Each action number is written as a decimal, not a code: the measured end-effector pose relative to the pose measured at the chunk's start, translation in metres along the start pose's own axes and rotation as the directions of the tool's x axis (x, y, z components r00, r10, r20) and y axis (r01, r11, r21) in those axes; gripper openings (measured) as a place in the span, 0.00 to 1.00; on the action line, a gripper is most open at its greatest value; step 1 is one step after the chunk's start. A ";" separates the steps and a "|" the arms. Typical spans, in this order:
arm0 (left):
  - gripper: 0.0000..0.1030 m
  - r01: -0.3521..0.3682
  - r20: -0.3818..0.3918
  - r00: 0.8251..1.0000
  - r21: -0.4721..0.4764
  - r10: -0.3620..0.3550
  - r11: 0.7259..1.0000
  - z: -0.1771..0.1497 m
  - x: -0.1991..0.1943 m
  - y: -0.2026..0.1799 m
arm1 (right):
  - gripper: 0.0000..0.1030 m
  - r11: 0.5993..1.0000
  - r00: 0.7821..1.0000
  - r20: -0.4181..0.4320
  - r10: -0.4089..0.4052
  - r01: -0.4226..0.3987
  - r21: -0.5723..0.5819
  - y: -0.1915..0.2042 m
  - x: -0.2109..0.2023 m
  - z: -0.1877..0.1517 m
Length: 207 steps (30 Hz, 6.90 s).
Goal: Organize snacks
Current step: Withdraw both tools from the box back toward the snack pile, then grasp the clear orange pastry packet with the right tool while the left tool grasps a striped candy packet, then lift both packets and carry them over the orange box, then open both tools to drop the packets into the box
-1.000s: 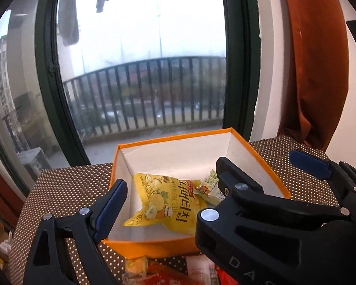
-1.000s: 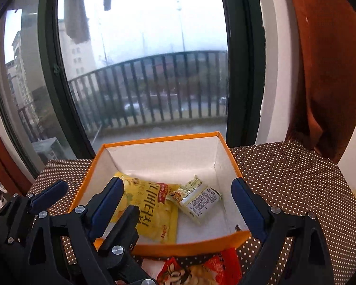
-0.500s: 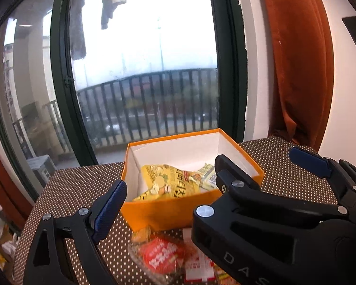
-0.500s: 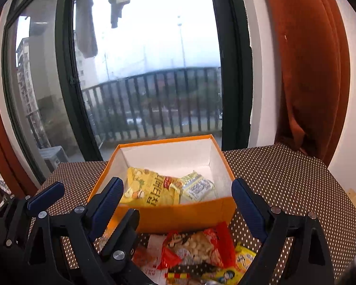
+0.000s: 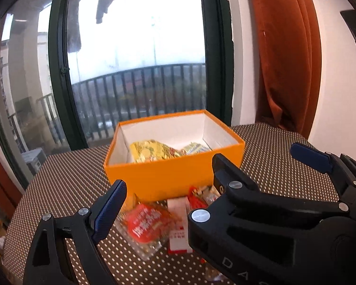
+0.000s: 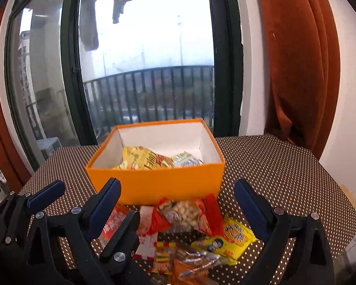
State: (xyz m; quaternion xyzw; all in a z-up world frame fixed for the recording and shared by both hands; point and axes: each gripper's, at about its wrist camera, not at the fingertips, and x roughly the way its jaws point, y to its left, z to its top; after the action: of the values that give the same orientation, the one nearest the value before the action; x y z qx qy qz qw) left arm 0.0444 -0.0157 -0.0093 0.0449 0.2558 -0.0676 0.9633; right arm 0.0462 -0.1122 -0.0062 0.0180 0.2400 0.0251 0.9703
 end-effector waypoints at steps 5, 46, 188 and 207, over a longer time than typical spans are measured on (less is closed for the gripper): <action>0.90 0.007 -0.007 1.000 0.000 -0.007 1.000 -0.023 0.006 -0.008 | 0.95 1.000 1.000 -0.002 0.000 0.000 -0.008 -0.006 0.004 -0.023; 0.52 0.161 -0.173 0.969 -0.089 -0.174 0.983 -0.112 0.089 -0.030 | 0.89 0.990 0.980 -0.196 0.035 -0.007 0.142 -0.060 0.070 -0.117; 0.72 -0.040 -0.253 0.967 -0.093 0.015 0.995 0.105 0.231 0.087 | 0.60 0.989 0.969 -0.198 0.146 -0.137 0.059 0.036 0.260 0.119; 0.80 -0.077 -0.223 0.974 -0.111 0.050 0.991 0.096 0.212 0.123 | 0.87 0.987 0.965 -0.216 0.147 -0.156 -0.025 0.075 0.248 0.113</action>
State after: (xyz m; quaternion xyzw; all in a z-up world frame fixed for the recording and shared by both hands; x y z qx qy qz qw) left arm 0.2918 0.0710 -0.0255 0.0030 0.3624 -0.0161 0.9319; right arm 0.3149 -0.0254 -0.0178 0.0134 0.3403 0.1059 0.9342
